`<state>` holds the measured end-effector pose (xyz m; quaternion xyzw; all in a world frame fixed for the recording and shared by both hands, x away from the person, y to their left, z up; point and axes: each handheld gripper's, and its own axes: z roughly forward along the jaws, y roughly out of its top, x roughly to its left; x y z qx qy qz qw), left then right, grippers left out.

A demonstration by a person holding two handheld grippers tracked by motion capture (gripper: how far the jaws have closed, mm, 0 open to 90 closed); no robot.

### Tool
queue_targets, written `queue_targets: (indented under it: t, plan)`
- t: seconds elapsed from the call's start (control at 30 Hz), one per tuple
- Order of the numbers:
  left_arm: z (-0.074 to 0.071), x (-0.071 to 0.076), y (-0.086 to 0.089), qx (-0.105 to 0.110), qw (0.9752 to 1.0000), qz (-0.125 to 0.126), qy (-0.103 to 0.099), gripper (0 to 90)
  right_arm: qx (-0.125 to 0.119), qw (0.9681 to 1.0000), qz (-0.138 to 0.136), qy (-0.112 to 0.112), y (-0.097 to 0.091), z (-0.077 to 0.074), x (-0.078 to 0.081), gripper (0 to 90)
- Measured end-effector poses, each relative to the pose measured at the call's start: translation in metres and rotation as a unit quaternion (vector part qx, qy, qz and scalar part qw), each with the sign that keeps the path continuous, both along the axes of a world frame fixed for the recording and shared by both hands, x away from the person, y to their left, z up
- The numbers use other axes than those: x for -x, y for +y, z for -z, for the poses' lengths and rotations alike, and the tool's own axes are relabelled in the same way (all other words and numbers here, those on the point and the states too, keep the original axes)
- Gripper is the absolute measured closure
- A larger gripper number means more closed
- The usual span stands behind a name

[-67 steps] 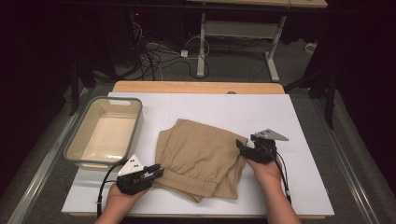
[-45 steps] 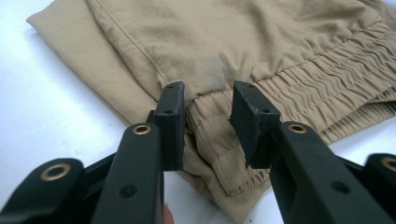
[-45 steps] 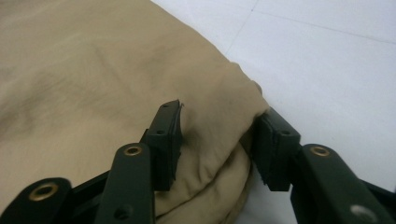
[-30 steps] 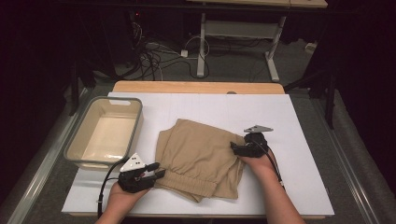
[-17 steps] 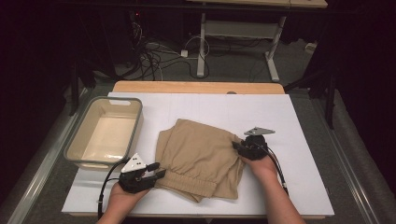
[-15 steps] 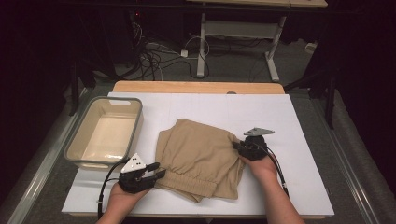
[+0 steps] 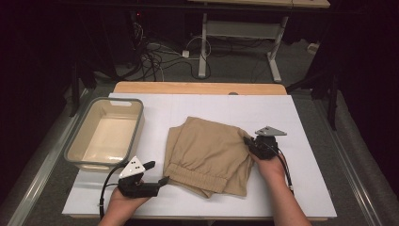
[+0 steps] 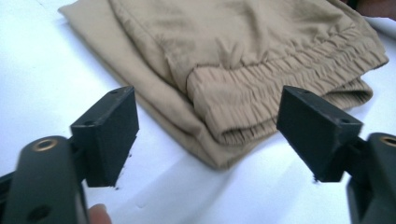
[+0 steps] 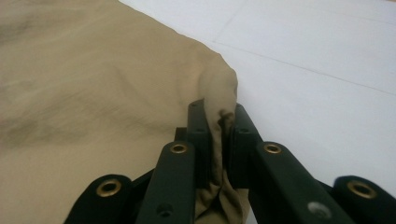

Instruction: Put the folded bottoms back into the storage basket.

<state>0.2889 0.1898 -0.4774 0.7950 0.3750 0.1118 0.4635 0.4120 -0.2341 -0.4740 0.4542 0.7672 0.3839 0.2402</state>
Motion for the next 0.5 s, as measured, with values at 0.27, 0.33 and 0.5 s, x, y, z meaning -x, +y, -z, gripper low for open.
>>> queue_targets:
  t: [0.27, 0.33, 0.5]
  plan:
    - [0.001, -0.005, -0.007, -0.006, 0.9998, -0.014, -0.01, 2.9, -0.019, 0.9998, 0.001, 0.002, -0.011, 0.002, -0.006, 83.8]
    - [0.002, -0.008, -0.009, -0.011, 0.9998, -0.013, -0.01, 0.0, -0.025, 0.9997, -0.002, 0.004, -0.013, 0.002, -0.007, 83.8]
    - [0.003, -0.013, -0.011, -0.009, 0.9997, -0.018, -0.016, 0.0, -0.022, 0.9997, -0.001, 0.005, -0.012, 0.003, -0.007, 83.8]
